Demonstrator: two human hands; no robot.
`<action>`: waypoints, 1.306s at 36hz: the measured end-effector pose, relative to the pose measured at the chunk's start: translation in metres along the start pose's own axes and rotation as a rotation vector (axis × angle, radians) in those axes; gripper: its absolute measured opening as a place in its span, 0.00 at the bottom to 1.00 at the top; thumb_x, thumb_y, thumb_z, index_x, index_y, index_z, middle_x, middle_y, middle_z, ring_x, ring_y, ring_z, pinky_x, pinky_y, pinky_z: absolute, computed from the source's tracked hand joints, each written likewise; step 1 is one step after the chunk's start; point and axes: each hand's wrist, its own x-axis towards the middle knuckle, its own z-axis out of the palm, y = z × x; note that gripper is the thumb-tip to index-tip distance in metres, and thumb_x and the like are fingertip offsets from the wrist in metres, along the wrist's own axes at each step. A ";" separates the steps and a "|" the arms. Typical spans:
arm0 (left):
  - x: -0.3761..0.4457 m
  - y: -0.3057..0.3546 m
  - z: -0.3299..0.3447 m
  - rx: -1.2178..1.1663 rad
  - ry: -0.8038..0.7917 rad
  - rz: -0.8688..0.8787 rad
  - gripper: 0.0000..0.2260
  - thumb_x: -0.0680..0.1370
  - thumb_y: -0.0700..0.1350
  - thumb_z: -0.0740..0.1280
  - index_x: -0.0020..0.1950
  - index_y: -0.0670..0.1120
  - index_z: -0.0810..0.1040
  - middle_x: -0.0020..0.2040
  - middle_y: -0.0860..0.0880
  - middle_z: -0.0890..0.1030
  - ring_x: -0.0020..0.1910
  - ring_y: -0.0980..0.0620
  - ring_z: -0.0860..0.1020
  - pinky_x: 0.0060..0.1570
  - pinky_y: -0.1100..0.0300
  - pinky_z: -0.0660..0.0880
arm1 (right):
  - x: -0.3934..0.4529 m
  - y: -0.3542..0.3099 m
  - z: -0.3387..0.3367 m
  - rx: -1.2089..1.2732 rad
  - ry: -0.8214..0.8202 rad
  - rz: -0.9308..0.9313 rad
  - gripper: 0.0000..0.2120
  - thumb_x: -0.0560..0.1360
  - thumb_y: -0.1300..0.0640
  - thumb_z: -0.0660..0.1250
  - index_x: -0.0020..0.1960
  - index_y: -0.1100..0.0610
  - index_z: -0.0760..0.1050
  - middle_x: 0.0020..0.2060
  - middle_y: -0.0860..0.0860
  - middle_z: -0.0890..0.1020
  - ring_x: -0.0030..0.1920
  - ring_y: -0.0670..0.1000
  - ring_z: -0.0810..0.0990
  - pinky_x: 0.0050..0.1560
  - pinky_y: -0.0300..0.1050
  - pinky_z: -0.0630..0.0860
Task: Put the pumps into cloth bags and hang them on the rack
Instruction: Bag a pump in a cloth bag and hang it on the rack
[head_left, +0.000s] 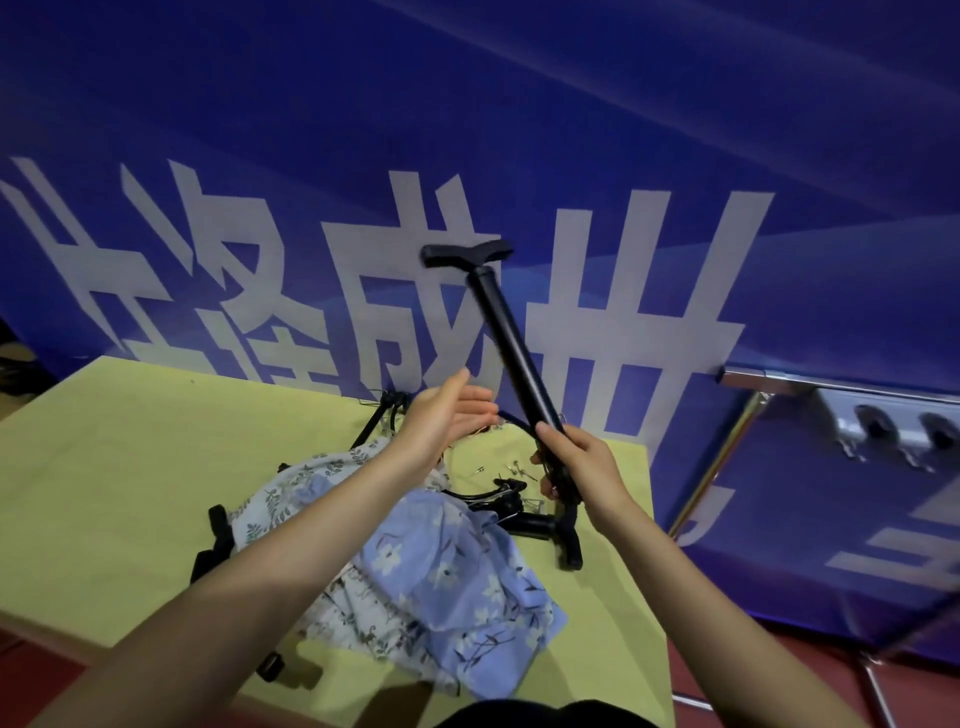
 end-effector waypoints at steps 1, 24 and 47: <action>-0.001 -0.002 -0.003 0.006 0.015 -0.005 0.20 0.83 0.50 0.57 0.50 0.35 0.79 0.47 0.37 0.83 0.44 0.45 0.84 0.47 0.60 0.81 | 0.001 0.001 0.000 0.051 0.011 0.020 0.14 0.76 0.49 0.68 0.49 0.60 0.78 0.37 0.56 0.80 0.26 0.54 0.75 0.30 0.46 0.68; 0.039 -0.002 0.007 -0.521 0.274 0.062 0.10 0.84 0.48 0.56 0.57 0.43 0.70 0.43 0.46 0.78 0.32 0.52 0.81 0.37 0.56 0.80 | -0.015 0.041 -0.011 0.147 -0.642 0.356 0.31 0.67 0.31 0.69 0.48 0.60 0.73 0.39 0.58 0.79 0.29 0.55 0.78 0.29 0.42 0.74; 0.032 -0.027 0.018 0.018 0.239 0.098 0.22 0.83 0.50 0.57 0.76 0.53 0.57 0.65 0.47 0.75 0.62 0.47 0.75 0.61 0.50 0.73 | -0.012 0.041 0.029 -0.301 -0.226 -0.074 0.11 0.80 0.47 0.63 0.51 0.56 0.70 0.32 0.52 0.74 0.26 0.51 0.73 0.30 0.45 0.72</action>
